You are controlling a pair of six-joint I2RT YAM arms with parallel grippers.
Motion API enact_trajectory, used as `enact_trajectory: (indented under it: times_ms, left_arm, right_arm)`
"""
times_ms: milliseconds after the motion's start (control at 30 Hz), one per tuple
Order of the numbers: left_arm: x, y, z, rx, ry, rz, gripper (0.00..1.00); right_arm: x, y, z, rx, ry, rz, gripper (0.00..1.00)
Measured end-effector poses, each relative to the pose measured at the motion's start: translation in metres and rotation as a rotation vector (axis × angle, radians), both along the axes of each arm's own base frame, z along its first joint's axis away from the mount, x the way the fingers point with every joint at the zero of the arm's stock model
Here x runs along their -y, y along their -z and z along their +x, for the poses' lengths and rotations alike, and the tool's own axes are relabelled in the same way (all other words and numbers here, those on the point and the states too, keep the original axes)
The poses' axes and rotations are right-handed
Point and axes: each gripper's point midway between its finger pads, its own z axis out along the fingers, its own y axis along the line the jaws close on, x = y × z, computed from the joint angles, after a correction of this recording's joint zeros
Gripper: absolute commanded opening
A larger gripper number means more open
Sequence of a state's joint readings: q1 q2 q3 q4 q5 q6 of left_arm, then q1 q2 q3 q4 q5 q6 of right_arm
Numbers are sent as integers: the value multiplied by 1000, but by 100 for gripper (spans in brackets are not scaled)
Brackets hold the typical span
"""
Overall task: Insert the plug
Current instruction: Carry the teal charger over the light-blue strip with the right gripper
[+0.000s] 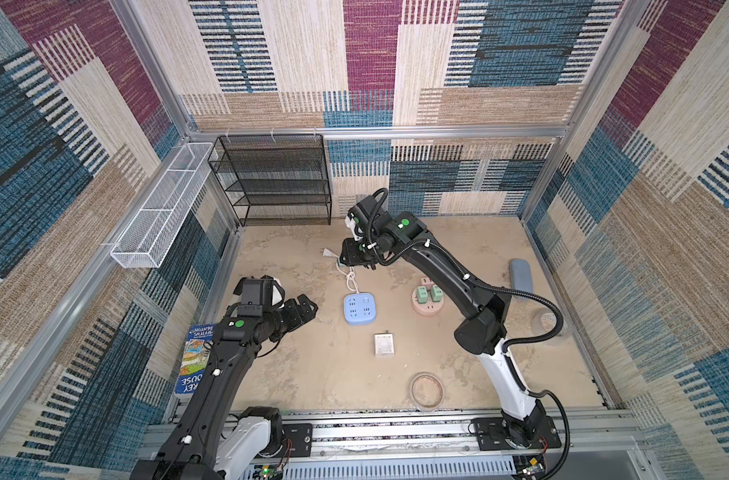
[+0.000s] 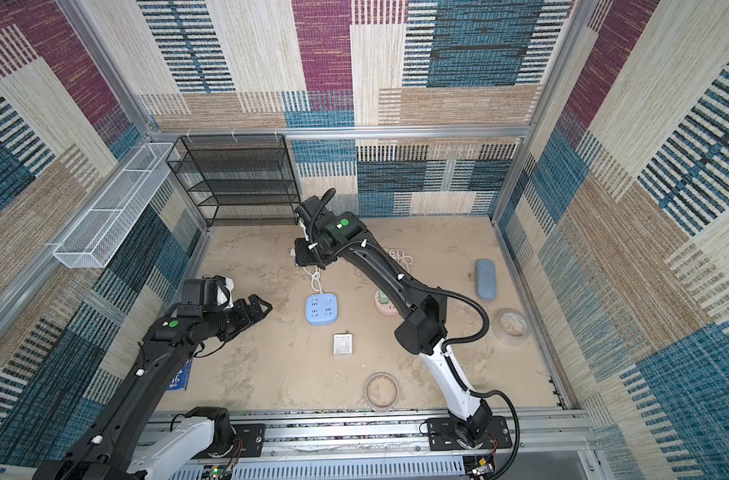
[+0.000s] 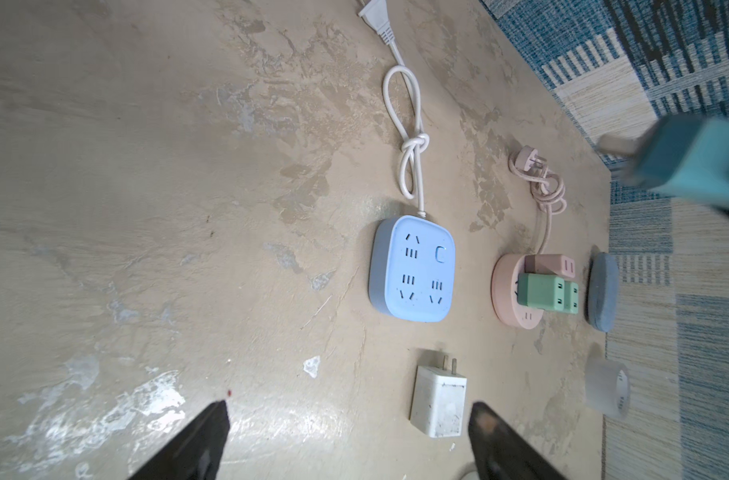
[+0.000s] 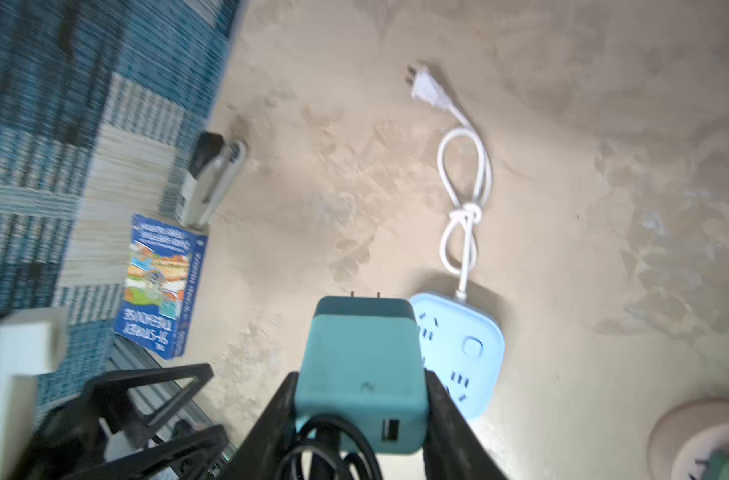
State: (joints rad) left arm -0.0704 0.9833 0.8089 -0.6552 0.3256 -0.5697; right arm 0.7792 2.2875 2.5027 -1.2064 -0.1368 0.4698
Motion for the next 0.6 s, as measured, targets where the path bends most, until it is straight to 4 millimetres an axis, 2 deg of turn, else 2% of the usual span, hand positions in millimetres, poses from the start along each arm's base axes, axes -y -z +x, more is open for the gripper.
enact_trajectory:
  times_ms: [100,600]
  left_arm:
    - [4,-2,1,11,16,-15,94]
    - [7,-1,-3,15,30,-33,94]
  right_arm:
    - [10,28,-8,-65,3,-73,0]
    - [10,75,-13,-149,-1,-171,0]
